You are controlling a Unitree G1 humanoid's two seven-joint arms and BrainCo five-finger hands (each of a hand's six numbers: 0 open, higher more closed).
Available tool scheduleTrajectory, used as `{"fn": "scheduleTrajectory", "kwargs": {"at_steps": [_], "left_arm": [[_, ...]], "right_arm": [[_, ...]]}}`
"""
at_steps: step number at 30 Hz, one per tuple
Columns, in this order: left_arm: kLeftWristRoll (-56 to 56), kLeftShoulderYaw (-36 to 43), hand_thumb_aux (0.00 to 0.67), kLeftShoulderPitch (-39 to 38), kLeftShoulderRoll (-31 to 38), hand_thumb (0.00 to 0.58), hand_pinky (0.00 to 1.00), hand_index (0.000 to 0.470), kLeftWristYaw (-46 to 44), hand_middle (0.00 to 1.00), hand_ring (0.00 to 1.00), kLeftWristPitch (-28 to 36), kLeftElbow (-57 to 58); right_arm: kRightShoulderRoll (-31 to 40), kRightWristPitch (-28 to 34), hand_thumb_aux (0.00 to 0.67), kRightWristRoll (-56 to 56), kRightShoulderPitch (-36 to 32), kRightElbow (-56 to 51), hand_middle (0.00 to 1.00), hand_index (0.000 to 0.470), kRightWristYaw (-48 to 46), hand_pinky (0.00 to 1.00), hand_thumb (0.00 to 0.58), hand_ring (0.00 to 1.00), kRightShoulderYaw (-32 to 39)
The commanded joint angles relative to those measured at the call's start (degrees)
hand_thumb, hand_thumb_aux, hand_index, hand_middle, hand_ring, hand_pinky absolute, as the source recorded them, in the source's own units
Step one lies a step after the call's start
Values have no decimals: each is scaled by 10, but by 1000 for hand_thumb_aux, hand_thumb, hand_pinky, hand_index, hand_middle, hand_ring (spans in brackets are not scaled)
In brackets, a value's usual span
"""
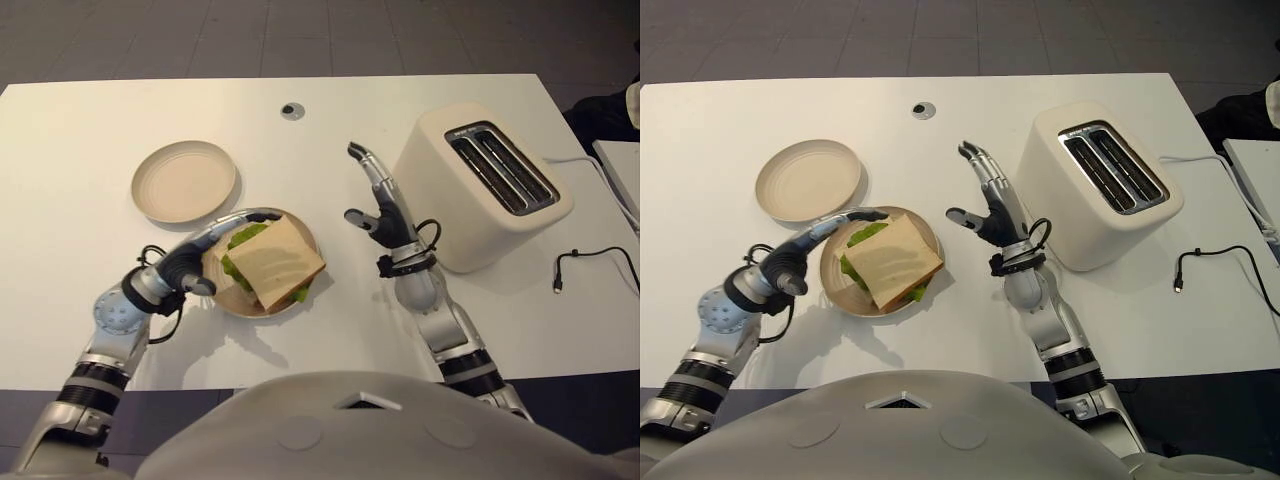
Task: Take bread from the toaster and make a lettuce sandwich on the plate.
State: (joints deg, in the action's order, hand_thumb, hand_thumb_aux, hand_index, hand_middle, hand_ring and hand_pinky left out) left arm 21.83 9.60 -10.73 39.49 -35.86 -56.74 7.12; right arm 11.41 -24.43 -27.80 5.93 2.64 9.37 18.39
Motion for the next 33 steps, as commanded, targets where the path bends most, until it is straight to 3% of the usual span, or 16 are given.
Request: {"fn": "scheduleTrajectory", "kwargs": {"at_steps": [1,8,12,17,23,28,33], "left_arm": [[28,-25,670,-53,64,580,1000,470,-76,1000,1000,7,18],[-10,-41,670,-119,120,580,1000,470,-188,1000,1000,-4,150],[-19,-36,670,-111,99,580,1000,470,-216,1000,1000,-13,191],[-121,-11,670,-58,35,580,1000,470,-185,1000,1000,-11,252],[-188,7,670,8,-49,580,1000,470,-112,1000,1000,-25,286],[-217,2,670,75,-105,580,1000,470,-49,1000,1000,-27,313],[-320,-8,670,168,-159,580,1000,470,88,1000,1000,-14,380]], "right_arm": [[65,-60,670,115,29,20,1000,470,-109,1000,580,1000,9],[193,-87,670,266,86,36,1000,470,-300,1000,580,1000,3],[239,-85,670,256,111,22,1000,470,-393,1000,580,1000,48],[229,-77,670,199,108,-12,1000,470,-427,1000,580,1000,86],[182,-74,670,118,68,-74,1000,470,-380,1000,580,1000,89],[128,-44,670,-1,-15,-191,1000,470,-240,1000,580,1000,77],[92,-27,670,-37,-81,-292,1000,470,-127,1000,580,1000,61]]}}
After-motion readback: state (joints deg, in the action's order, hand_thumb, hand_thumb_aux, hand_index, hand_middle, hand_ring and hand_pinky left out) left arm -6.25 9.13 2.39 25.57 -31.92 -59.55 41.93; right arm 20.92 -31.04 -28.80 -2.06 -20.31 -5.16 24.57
